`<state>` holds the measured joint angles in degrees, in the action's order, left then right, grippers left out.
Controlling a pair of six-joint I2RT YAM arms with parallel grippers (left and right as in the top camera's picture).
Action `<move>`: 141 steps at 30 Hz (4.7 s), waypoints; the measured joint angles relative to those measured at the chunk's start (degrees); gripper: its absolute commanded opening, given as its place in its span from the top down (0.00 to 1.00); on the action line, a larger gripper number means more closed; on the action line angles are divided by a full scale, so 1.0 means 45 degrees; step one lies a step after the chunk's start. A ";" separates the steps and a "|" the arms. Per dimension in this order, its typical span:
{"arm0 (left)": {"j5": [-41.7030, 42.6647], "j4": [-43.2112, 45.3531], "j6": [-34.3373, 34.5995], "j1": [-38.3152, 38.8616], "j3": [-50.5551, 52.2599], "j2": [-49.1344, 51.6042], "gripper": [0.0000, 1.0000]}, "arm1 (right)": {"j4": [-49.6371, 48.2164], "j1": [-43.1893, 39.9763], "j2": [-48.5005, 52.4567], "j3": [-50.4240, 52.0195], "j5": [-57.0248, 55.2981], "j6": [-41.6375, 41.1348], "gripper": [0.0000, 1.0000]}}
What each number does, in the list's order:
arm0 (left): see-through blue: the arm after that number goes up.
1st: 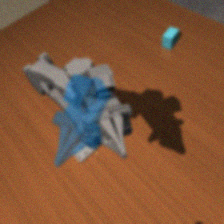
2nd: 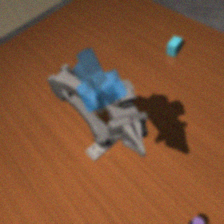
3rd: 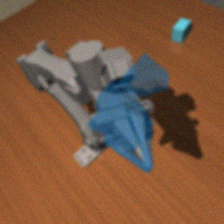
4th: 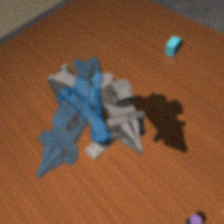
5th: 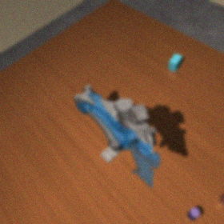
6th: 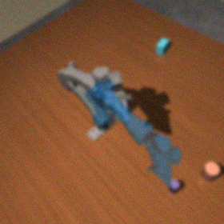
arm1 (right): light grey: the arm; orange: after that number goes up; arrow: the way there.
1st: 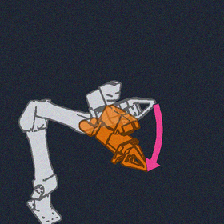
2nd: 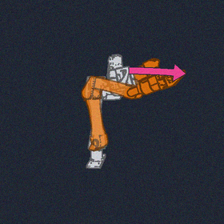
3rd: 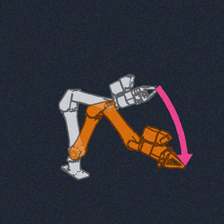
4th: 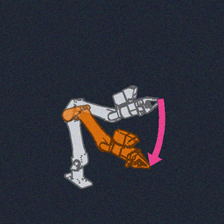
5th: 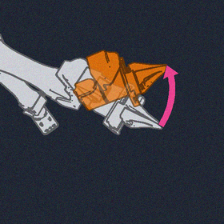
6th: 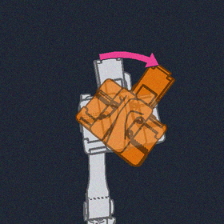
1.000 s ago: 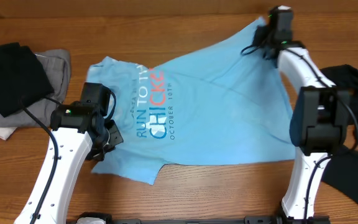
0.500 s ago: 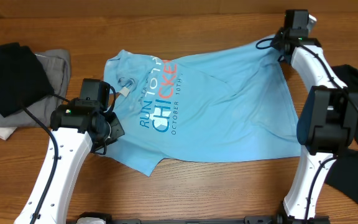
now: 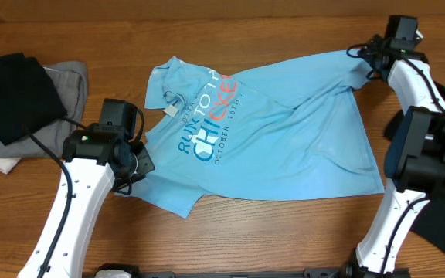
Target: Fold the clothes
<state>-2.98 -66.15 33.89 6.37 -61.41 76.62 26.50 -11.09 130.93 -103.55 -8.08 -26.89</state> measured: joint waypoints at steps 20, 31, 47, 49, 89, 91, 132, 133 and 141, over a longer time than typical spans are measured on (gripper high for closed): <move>-0.0073 0.1438 -0.0005 0.0000 0.0000 0.0005 0.96 | 1.1215 0.0981 -0.1705 -0.0151 0.3147 0.2118 0.32; -0.0151 0.1831 -0.0005 0.0000 0.0000 0.0005 0.96 | 1.2415 -0.0520 -0.2521 0.1433 0.3026 0.1622 0.31; -0.0151 0.1763 -0.0005 0.0000 0.0000 0.0005 0.95 | 0.9476 -0.1972 -0.8913 0.9024 0.3167 0.0126 0.33; -0.0155 0.1758 -0.0005 0.0000 0.0000 0.0005 0.94 | 0.9073 -0.2030 -0.9044 0.9976 0.3167 -0.0029 0.33; -0.0131 0.1656 -0.0185 0.0000 -0.0005 0.0005 0.96 | 0.5095 -0.2059 -0.9704 1.3614 0.3269 -0.1826 0.96; -0.0015 0.1579 -0.0491 0.0000 -0.0058 0.0005 0.96 | 0.6071 -0.2064 -0.9709 1.2915 0.3269 -0.1443 0.96; -0.1200 0.1875 -0.2647 -0.0520 -1.2881 0.2919 0.96 | 0.7810 -0.1933 -0.8485 -0.3774 0.4289 0.2079 0.96; -0.1151 0.2030 -0.2773 -0.0520 -1.2881 0.3356 0.96 | 0.7694 -0.1865 -0.8009 -0.3774 0.4381 0.2132 0.96; -0.0947 0.6028 -0.3546 -0.0520 -1.2803 0.6552 0.96 | 0.4099 -0.0661 -0.4779 -0.3696 0.4945 0.1996 0.96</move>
<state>-7.25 -39.03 17.93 4.03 -119.02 106.10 44.95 -14.06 109.43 -120.18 14.17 -17.91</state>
